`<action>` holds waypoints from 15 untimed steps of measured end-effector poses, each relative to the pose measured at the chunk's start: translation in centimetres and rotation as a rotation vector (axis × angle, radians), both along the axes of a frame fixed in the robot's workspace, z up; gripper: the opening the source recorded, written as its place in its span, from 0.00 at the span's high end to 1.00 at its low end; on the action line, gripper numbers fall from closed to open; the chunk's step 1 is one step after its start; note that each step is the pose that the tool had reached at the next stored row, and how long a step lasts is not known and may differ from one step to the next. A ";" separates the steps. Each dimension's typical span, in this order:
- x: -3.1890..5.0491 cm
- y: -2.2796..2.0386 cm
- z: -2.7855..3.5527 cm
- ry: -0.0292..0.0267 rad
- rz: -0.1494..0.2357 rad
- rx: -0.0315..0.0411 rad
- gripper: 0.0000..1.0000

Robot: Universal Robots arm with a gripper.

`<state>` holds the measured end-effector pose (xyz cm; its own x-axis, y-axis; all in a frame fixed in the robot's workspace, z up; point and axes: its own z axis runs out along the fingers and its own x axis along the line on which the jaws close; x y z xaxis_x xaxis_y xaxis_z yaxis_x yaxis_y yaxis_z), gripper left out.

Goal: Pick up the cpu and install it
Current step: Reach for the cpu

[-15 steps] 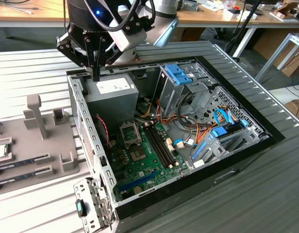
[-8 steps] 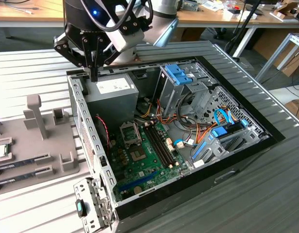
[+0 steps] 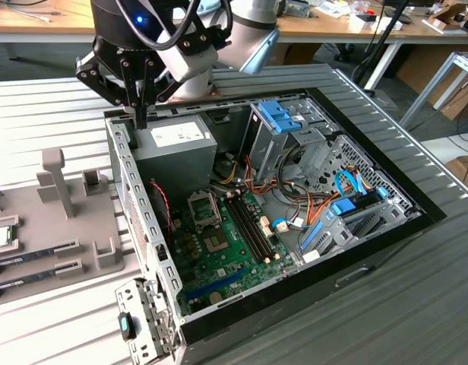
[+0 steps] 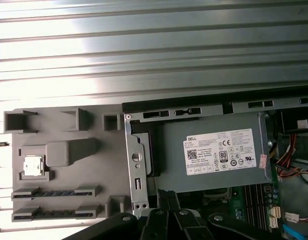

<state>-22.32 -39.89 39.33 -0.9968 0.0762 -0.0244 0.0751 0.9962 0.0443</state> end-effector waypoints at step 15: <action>-1.13 0.00 0.00 0.0000 0.000 0.0000 0.89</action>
<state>-23.46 -39.89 39.33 -0.9968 0.0762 -0.0245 0.0751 0.9962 0.0444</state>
